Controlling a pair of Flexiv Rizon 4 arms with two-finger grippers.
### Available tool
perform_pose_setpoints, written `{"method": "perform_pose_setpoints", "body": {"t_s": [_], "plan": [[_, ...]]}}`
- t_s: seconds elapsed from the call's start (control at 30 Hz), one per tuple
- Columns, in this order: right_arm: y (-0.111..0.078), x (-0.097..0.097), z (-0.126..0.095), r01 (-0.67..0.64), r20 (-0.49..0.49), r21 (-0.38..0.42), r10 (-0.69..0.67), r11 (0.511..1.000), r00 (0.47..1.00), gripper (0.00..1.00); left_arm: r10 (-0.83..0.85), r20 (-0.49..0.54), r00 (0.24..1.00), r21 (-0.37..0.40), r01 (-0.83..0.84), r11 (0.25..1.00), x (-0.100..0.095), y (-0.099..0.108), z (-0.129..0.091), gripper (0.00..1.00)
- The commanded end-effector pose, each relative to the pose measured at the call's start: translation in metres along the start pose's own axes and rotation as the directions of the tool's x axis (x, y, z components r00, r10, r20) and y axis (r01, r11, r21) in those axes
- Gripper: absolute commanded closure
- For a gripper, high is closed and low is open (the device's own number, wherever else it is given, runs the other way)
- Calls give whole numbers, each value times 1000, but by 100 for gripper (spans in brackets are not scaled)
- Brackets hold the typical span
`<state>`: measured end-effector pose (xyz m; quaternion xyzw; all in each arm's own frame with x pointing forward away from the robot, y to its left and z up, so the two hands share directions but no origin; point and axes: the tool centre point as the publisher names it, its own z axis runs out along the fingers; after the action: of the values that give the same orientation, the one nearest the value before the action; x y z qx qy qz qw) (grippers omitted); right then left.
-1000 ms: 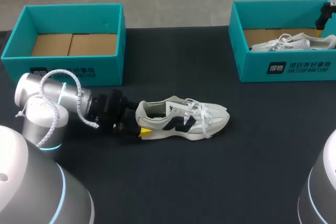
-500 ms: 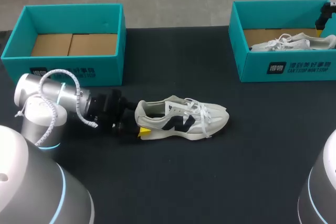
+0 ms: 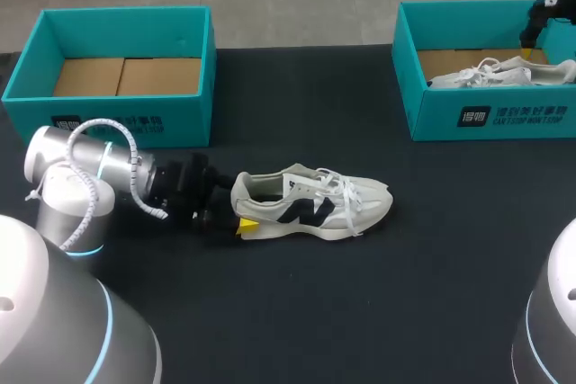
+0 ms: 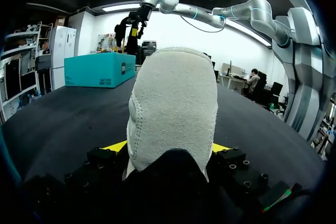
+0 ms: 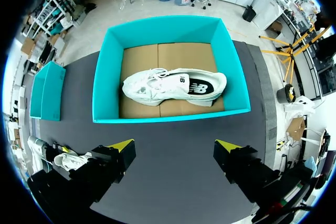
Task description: Take the shoe out of the shoebox, open the shoe tongue, remove and reinsert the insole, then place the shoe into the shoebox
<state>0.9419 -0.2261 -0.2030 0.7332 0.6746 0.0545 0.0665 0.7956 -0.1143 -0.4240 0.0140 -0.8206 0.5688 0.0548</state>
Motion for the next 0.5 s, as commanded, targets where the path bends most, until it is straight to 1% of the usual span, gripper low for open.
{"method": "perform_pose_setpoints", "body": {"t_s": [0.03, 0.17, 0.23, 0.33, 0.43, 0.47, 0.5], "plan": [[-15, 23, -13, -46, 17, 8, 46, 999, 999, 0, 0, 0, 1000, 0, 0, 1000, -1, 5, 0, 100], [-25, 38, -23, -76, 2, 17, 76, 997, 997, 0, 0, 0, 1000, 0, 0, 1000, -1, 5, 0, 100], [-31, 50, -30, -61, 24, -2, 61, 998, 998, 0, 0, 0, 1000, 0, 0, 1000, -1, 5, 0, 100], [-41, 62, -37, -43, 84, -21, 45, 999, 995, 0, 0, 0, 1000, 0, 0, 1000, -1, 5, 0, 100], [-51, 76, -44, -31, 75, -7, 31, 999, 997, 0, 0, 0, 1000, 0, 0, 1000, -1, 5, 0, 100], [-53, 79, -47, -20, 74, -16, 21, 1000, 997, 0, 0, 0, 1000, 0, 0, 1000, -1, 5, 0, 100], [-53, 79, -47, -20, 74, -16, 21, 1000, 997, 0, 0, 0, 1000, 0, 0, 1000, -1, 5, 0, 100]]}}
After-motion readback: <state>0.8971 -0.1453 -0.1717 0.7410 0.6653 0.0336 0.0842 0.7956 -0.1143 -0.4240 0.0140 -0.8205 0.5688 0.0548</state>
